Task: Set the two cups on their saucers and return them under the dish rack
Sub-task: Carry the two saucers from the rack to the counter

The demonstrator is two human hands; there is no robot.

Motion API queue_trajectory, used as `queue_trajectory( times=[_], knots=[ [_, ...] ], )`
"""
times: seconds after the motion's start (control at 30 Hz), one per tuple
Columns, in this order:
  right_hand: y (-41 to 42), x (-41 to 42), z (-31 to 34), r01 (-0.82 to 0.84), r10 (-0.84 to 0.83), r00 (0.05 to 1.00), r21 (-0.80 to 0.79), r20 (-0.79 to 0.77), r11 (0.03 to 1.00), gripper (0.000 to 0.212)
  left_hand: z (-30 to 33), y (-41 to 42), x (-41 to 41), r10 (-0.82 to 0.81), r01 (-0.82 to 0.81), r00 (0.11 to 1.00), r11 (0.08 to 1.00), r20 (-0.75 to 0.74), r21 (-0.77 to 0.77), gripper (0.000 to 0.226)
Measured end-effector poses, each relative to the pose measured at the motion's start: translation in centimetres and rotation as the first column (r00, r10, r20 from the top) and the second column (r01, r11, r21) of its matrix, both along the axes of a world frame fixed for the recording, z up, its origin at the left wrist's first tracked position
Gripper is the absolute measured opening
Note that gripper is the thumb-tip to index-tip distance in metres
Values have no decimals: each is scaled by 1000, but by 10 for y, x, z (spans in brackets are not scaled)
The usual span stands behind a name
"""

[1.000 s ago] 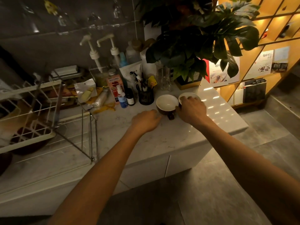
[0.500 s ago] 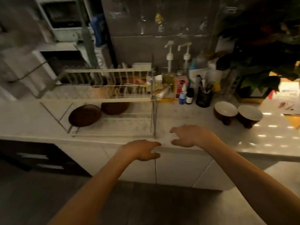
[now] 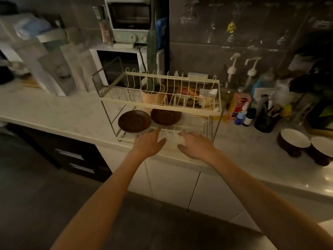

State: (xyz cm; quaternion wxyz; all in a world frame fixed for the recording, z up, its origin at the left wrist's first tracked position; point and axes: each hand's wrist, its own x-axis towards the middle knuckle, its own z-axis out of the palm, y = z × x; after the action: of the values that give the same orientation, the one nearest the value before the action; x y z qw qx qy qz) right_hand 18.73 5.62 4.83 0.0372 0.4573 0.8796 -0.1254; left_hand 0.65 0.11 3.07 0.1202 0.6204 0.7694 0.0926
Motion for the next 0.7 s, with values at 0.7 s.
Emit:
queue_trajectory(
  times=[0.7],
  knots=[
    [121, -77, -61, 401, -713, 499, -598, -493, 694, 25, -52, 126, -37, 425, -570, 375, 806, 824, -156, 49]
  ],
)
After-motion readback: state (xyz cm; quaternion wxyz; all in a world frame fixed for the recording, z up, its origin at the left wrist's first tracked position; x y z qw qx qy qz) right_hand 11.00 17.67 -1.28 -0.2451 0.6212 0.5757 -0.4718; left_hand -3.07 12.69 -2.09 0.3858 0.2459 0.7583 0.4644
